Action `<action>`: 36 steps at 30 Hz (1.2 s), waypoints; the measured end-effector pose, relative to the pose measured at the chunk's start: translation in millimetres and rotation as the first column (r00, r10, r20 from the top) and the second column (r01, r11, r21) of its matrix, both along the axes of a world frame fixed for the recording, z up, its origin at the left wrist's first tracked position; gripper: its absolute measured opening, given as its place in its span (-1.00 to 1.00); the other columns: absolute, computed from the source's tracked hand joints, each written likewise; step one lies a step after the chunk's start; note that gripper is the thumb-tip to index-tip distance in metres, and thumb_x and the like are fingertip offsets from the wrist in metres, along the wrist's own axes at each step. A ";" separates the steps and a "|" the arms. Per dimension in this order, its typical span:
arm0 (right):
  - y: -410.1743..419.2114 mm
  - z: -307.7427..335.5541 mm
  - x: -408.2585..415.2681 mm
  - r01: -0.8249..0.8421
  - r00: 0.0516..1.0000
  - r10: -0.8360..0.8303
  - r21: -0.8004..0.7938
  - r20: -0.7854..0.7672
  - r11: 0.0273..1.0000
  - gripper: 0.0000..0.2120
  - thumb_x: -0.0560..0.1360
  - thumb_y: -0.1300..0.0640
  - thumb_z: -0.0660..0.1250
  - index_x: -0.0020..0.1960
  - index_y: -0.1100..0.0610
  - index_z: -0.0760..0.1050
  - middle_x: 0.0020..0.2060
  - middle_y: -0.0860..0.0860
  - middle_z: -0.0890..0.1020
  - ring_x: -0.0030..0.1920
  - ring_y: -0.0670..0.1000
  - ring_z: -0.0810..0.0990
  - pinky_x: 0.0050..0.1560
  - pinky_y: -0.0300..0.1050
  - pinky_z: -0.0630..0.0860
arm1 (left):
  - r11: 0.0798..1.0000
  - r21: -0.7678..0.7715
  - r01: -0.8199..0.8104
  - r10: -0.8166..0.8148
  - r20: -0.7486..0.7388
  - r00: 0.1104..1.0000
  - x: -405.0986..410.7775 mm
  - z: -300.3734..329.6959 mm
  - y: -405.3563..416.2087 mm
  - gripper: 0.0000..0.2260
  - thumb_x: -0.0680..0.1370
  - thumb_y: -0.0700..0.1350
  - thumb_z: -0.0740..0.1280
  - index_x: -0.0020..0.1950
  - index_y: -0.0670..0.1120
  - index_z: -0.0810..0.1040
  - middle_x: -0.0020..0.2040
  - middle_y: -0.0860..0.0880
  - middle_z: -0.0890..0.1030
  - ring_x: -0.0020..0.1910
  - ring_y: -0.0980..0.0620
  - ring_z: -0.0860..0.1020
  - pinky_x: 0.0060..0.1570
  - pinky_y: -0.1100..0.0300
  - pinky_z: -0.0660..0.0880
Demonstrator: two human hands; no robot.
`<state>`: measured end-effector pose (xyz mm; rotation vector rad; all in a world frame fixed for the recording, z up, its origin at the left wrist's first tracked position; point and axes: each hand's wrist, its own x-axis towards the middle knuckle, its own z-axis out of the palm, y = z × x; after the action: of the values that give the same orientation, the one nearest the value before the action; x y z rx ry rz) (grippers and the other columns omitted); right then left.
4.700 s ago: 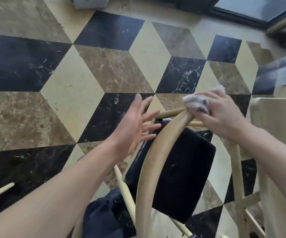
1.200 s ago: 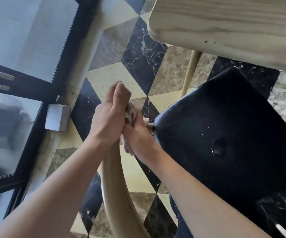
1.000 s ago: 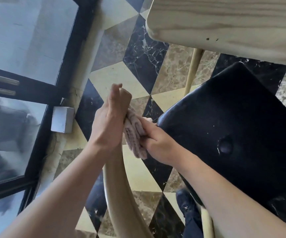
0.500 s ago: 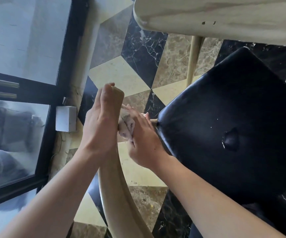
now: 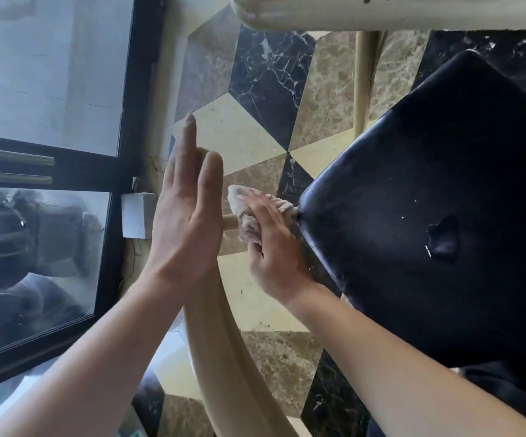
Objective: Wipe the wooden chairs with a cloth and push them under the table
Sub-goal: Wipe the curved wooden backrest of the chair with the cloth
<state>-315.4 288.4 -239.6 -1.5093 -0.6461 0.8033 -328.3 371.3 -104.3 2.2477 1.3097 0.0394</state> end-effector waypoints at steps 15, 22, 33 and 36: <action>4.7 -93.8 -3.0 -0.055 0.991 0.072 -0.150 0.113 0.987 -0.56 0.47 0.41 0.26 0.34 0.22 0.45 0.42 0.05 0.45 0.46 0.14 0.35 0.44 0.23 0.22 | 0.896 0.083 0.437 -0.405 -0.253 0.878 -7.3 8.6 -1.3 -0.46 0.61 0.28 0.07 0.59 0.22 0.24 0.70 0.02 -0.16 0.65 -0.17 0.09 0.45 -0.42 0.24; 1.4 -58.4 -23.9 0.058 0.985 -0.081 -0.143 -0.154 0.988 -0.46 0.54 0.48 0.13 0.49 0.22 0.33 0.58 0.13 0.20 0.61 0.07 0.05 0.59 0.09 0.02 | 0.893 0.114 0.435 -0.401 -0.240 0.884 -10.7 7.3 -0.3 -0.51 0.63 0.24 0.04 0.56 0.25 0.28 0.70 0.04 -0.11 0.64 -0.02 0.14 0.43 -0.21 0.31; -1.4 -1.1 -29.7 0.114 0.987 -0.136 0.223 0.084 0.968 -0.37 0.46 0.52 0.28 0.50 0.23 0.32 0.50 0.19 0.37 0.57 0.11 0.22 0.54 0.22 0.17 | 0.901 0.104 0.420 -0.396 -0.196 0.897 -8.4 8.7 -2.2 -0.53 0.64 0.19 0.02 0.55 0.22 0.29 0.70 0.06 -0.10 0.63 -0.08 0.17 0.50 -0.27 0.26; 4.8 -50.9 -14.5 0.111 0.986 -0.118 0.072 0.114 0.991 -0.50 0.53 0.44 0.27 0.41 0.12 0.42 0.35 0.04 0.53 0.47 0.02 0.38 0.57 0.04 0.15 | 0.904 0.115 0.412 -0.378 -0.232 0.896 -11.6 6.0 1.6 -0.48 0.63 0.24 0.02 0.55 0.15 0.39 0.68 0.17 -0.10 0.60 -0.13 0.26 0.46 -0.26 0.30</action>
<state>-329.9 293.2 -290.4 -1.5279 -0.6601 0.6036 -339.9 372.9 -98.3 2.6793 0.9435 -0.2483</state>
